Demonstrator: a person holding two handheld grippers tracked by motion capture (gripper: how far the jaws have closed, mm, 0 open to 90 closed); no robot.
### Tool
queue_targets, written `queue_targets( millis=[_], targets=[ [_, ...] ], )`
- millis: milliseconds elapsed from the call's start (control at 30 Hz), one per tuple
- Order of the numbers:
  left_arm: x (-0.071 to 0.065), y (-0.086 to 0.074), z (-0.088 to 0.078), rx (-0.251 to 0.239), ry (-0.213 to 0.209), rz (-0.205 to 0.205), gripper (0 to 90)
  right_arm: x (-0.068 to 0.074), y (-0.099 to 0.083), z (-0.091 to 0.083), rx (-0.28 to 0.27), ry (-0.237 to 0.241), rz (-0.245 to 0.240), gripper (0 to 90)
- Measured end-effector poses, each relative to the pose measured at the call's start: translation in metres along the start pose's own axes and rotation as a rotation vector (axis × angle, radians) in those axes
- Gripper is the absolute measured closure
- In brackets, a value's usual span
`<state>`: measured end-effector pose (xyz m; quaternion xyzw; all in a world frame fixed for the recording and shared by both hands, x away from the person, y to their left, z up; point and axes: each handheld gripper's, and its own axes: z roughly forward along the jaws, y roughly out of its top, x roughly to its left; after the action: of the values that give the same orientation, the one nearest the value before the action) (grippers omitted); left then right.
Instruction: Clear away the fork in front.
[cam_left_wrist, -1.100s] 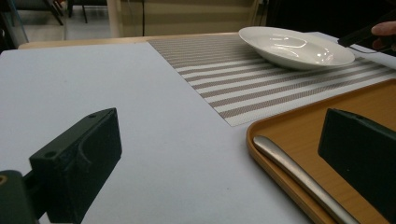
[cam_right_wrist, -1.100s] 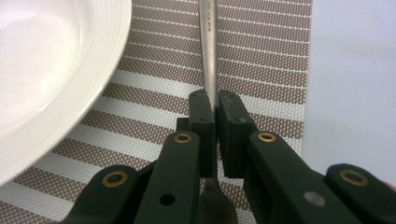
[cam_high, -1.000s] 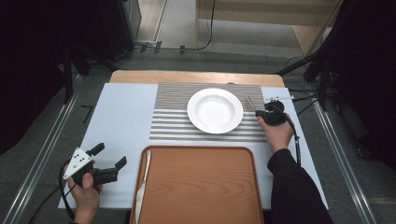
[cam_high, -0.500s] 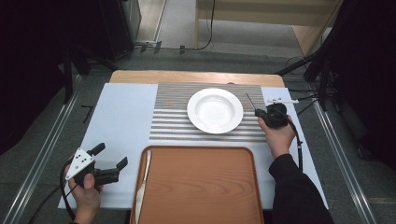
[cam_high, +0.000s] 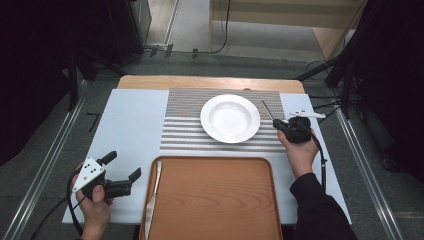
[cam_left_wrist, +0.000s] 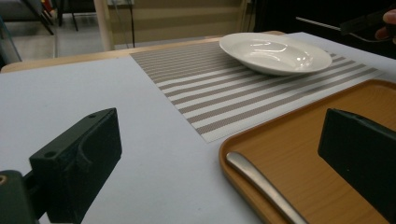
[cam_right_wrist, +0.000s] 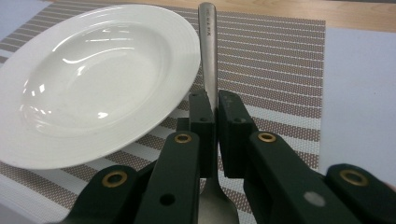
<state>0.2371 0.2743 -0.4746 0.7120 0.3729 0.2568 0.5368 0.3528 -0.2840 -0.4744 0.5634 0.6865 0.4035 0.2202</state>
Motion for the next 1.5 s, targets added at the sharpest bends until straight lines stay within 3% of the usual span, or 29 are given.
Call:
queue_targets(
  millis=[567,767,1500],
  targets=[
    [-0.033,0.023,0.014,0.004,-0.090,-0.011,0.0,0.020,-0.022,-0.023,-0.064,0.071,-0.016,84.2],
    [-0.048,0.028,0.023,0.010,-0.127,0.004,0.0,0.027,-0.030,-0.032,-0.088,0.097,-0.027,84.2],
    [-0.091,0.045,0.052,0.020,-0.218,-0.010,0.0,0.066,-0.048,-0.072,-0.167,0.195,-0.068,84.2]
  ],
)
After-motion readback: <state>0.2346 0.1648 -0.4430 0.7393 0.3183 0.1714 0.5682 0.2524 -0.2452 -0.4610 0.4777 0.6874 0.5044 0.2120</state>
